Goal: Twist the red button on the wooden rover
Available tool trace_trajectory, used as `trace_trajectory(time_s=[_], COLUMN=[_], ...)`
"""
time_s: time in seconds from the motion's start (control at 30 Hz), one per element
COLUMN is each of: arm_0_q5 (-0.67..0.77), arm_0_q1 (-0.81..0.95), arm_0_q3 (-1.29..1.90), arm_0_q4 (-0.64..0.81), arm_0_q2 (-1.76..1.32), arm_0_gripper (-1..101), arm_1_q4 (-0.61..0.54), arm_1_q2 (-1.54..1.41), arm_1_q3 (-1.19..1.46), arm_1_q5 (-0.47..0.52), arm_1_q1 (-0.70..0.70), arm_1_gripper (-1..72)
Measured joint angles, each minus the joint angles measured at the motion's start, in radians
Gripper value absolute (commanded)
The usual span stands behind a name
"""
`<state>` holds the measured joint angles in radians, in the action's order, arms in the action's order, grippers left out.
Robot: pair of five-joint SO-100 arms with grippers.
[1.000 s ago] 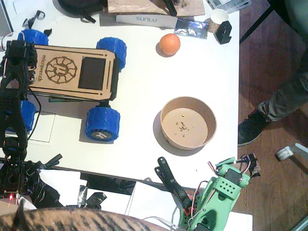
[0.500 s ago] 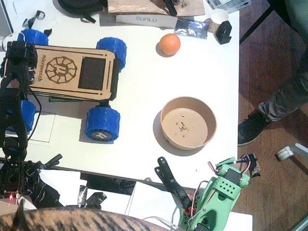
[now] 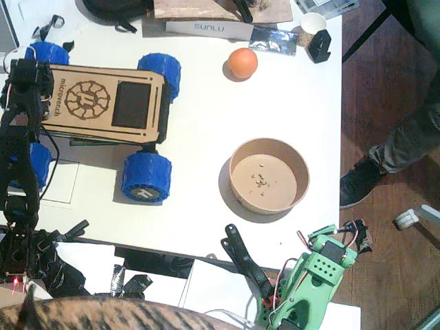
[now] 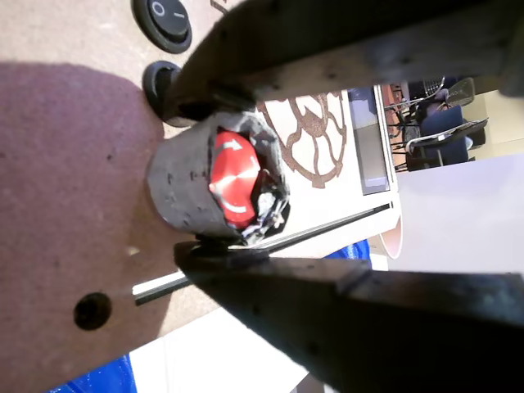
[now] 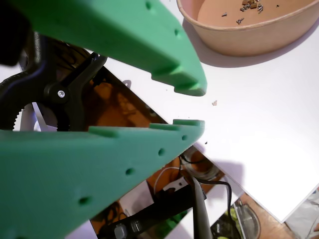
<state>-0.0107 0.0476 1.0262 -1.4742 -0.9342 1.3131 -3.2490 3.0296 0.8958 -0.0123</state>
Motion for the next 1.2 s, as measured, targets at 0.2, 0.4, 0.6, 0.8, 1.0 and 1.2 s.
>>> trace_trajectory(time_s=[0.2,0.4,0.6,0.8,1.0,1.2], arm_0_q5=[0.0,0.0,0.0,-0.083,-0.176,-0.272], arm_0_q1=[0.0,0.002,0.002,0.002,0.002,0.002], arm_0_q3=[0.0,0.0,0.0,0.0,0.0,0.0], arm_0_q4=[0.0,0.0,-0.006,-0.037,-0.046,-0.046], arm_0_q2=[0.002,0.002,0.002,0.002,0.002,0.002], arm_0_gripper=[0,0,0,0,0,0], arm_1_q4=[0.0,0.0,0.0,0.0,0.0,0.0], arm_1_q2=[0.0,0.0,0.0,0.0,0.0,0.0], arm_1_q3=[0.0,0.0,0.0,0.0,0.0,0.0], arm_1_q5=[0.0,0.0,0.0,0.0,0.0,0.0], arm_1_q1=[0.0,0.0,0.0,0.0,0.0,0.0], arm_1_gripper=[2.5,2.5,2.5,2.5,2.5,2.5])
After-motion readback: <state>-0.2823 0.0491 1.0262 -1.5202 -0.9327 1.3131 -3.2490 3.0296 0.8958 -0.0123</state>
